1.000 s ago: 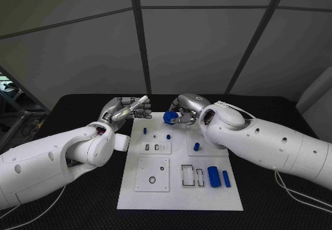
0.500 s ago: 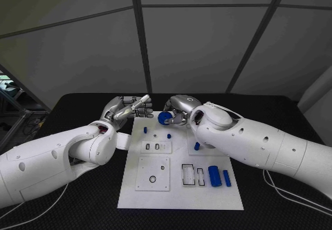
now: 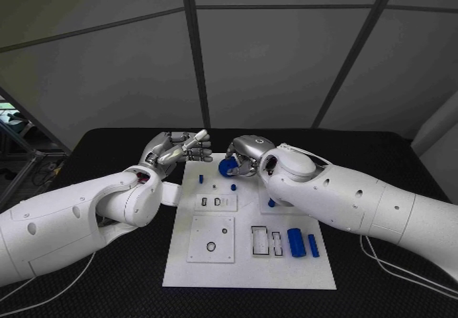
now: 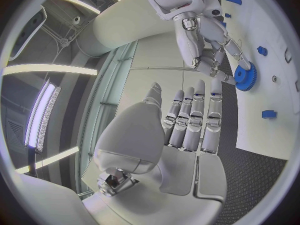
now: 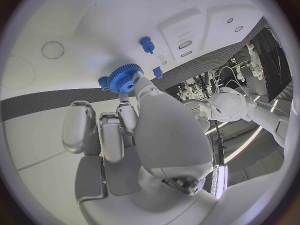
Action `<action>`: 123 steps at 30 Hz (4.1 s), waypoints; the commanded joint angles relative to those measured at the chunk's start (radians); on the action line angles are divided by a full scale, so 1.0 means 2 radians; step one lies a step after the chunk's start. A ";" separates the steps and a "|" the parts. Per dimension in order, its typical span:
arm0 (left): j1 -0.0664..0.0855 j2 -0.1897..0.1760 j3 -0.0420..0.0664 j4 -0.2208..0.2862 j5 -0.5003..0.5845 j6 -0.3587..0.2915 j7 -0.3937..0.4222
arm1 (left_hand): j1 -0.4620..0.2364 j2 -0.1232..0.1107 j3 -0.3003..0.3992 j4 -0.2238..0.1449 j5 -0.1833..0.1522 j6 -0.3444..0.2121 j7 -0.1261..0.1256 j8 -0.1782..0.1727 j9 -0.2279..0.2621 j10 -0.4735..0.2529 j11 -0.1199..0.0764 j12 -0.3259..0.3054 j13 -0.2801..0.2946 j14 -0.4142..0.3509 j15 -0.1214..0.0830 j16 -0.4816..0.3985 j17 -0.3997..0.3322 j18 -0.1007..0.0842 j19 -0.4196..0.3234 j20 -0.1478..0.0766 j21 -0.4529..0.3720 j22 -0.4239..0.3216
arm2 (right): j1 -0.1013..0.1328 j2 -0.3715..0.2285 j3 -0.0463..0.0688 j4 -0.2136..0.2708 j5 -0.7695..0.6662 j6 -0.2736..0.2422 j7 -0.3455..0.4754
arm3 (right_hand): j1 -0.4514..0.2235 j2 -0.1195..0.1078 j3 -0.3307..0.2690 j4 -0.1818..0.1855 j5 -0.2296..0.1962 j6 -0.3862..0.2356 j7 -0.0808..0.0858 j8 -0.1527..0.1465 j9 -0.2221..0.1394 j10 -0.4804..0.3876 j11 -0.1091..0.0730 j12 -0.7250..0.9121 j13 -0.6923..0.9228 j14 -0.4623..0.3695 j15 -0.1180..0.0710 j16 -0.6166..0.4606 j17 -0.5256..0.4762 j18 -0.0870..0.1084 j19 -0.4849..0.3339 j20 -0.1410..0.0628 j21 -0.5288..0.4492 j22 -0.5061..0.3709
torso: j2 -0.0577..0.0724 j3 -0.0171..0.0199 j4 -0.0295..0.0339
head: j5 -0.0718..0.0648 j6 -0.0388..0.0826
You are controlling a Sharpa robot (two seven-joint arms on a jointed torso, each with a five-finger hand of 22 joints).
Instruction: Assemble the parts on the task board
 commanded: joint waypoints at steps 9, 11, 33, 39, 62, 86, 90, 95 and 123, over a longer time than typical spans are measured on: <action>0.001 0.001 0.001 0.001 -0.001 0.005 0.004 | 0.000 0.003 0.001 -0.002 -0.003 0.000 0.002 -0.003 -0.001 -0.001 0.001 -0.003 -0.001 -0.001 0.002 -0.002 0.000 0.025 0.002 0.002 -0.002 -0.001 | 0.001 0.006 -0.003 -0.008 -0.007 0.024 0.005 | -0.017 -0.008 0.002 -0.001 -0.002 -0.013 0.002 -0.018 -0.007 -0.009 0.006 -0.008 -0.004 0.043 0.003 0.002 0.091 -0.002 0.000 0.006 0.001 -0.003 | 0.000 0.0003 -0.0003 | 0.001 -0.002; 0.001 0.001 0.001 0.000 -0.001 0.005 0.004 | 0.000 0.003 0.001 -0.002 -0.003 0.000 0.002 -0.003 -0.001 -0.001 0.001 -0.003 -0.001 -0.001 0.002 -0.002 0.000 0.025 0.002 0.002 -0.002 -0.001 | 0.001 0.007 -0.003 -0.009 -0.008 0.024 0.002 | -0.024 -0.012 -0.001 0.001 -0.006 -0.023 0.005 -0.024 -0.009 -0.012 0.009 -0.011 -0.007 0.043 0.006 0.002 0.092 -0.002 -0.002 0.008 0.000 -0.004 | 0.000 0.0002 -0.0003 | 0.000 -0.002; 0.001 0.001 0.001 0.000 -0.001 0.006 0.002 | 0.001 0.004 0.001 -0.003 -0.003 0.000 0.002 -0.004 0.000 -0.002 0.001 -0.004 -0.001 -0.001 0.002 -0.003 0.001 0.025 0.002 0.002 -0.002 -0.001 | 0.001 0.003 -0.004 -0.013 0.006 0.043 -0.010 | -0.075 -0.013 -0.020 0.038 0.016 -0.058 0.012 -0.044 -0.014 -0.027 0.017 -0.019 -0.019 0.045 0.014 0.007 0.103 -0.001 -0.003 0.017 0.001 -0.003 | 0.000 0.0002 -0.0005 | 0.000 -0.002; 0.001 0.000 0.001 0.000 -0.001 0.006 0.001 | 0.001 0.004 0.001 -0.003 -0.003 0.000 0.002 -0.004 -0.001 -0.002 0.001 -0.004 -0.001 -0.001 0.002 -0.004 0.001 0.025 0.002 0.002 -0.003 -0.001 | 0.001 -0.005 -0.004 -0.010 0.015 0.044 -0.011 | -0.100 -0.002 -0.024 0.053 0.036 -0.051 0.012 -0.040 -0.014 -0.025 0.017 -0.015 -0.016 0.045 0.014 0.007 0.104 -0.002 -0.002 0.017 0.002 -0.001 | 0.000 0.0004 -0.0002 | 0.000 -0.002; 0.001 -0.008 0.001 -0.002 -0.001 0.008 0.002 | 0.001 0.004 0.001 -0.003 -0.003 0.000 0.002 -0.004 -0.001 -0.002 0.001 -0.004 -0.001 -0.001 0.002 -0.004 0.001 0.025 0.002 0.002 -0.003 -0.001 | 0.000 -0.153 -0.003 0.086 0.129 -0.065 0.106 | -0.069 -0.014 -0.021 0.024 0.040 -0.046 0.006 -0.042 -0.016 -0.029 0.012 -0.015 -0.017 0.042 0.010 -0.001 0.089 0.002 -0.014 0.015 -0.008 -0.019 | -0.004 0.0028 -0.0066 | -0.001 -0.001; 0.001 -0.002 0.000 -0.016 -0.001 0.012 0.005 | 0.001 0.005 0.002 -0.003 -0.003 -0.001 0.003 -0.005 -0.001 -0.003 0.002 -0.004 -0.001 -0.001 0.002 -0.005 0.002 0.025 0.002 0.002 -0.003 -0.002 | -0.002 -0.226 -0.003 0.021 0.217 -0.017 0.174 | -0.022 -0.029 -0.027 -0.006 0.045 -0.056 0.003 -0.047 -0.017 -0.036 0.009 -0.022 -0.024 0.040 0.007 -0.005 0.083 0.003 -0.019 0.011 -0.014 -0.029 | -0.004 0.0028 -0.0090 | -0.017 0.003; 0.001 -0.002 0.000 -0.018 -0.001 0.013 0.005 | 0.001 0.005 0.002 -0.003 -0.003 -0.001 0.003 -0.005 -0.001 -0.003 0.002 -0.004 -0.001 -0.001 0.002 -0.005 0.002 0.025 0.002 0.002 -0.003 -0.002 | -0.002 -0.219 -0.003 0.015 0.216 -0.012 0.173 | -0.022 -0.027 -0.027 -0.006 0.046 -0.054 0.003 -0.046 -0.016 -0.033 0.009 -0.020 -0.022 0.041 0.007 -0.004 0.085 0.003 -0.019 0.011 -0.014 -0.028 | -0.004 0.0023 -0.0085 | -0.018 0.002; 0.001 -0.001 0.000 -0.019 -0.001 0.013 0.005 | 0.001 0.005 0.002 -0.003 -0.003 -0.001 0.003 -0.005 -0.001 -0.003 0.002 -0.004 -0.001 -0.001 0.002 -0.005 0.002 0.025 0.002 0.002 -0.003 -0.002 | -0.003 -0.213 -0.003 0.009 0.212 0.003 0.171 | -0.019 -0.022 -0.029 -0.008 0.046 -0.040 0.002 -0.039 -0.014 -0.029 0.008 -0.016 -0.018 0.042 0.006 -0.003 0.087 0.003 -0.016 0.010 -0.013 -0.026 | -0.004 0.0024 -0.0093 | -0.017 -0.001; 0.001 0.001 0.000 -0.022 -0.001 0.014 0.004 | 0.002 0.006 0.003 -0.004 -0.003 0.000 0.003 -0.006 0.000 -0.003 0.002 -0.004 -0.001 -0.001 0.002 -0.006 0.003 0.025 0.002 0.002 -0.003 -0.002 | -0.015 -0.193 -0.003 -0.011 0.204 0.025 0.163 | -0.012 -0.010 -0.026 -0.012 0.046 -0.022 0.003 -0.032 -0.013 -0.023 0.008 -0.010 -0.012 0.043 0.006 0.000 0.093 0.002 -0.013 0.010 -0.010 -0.021 | -0.005 0.0032 -0.0094 | -0.014 -0.004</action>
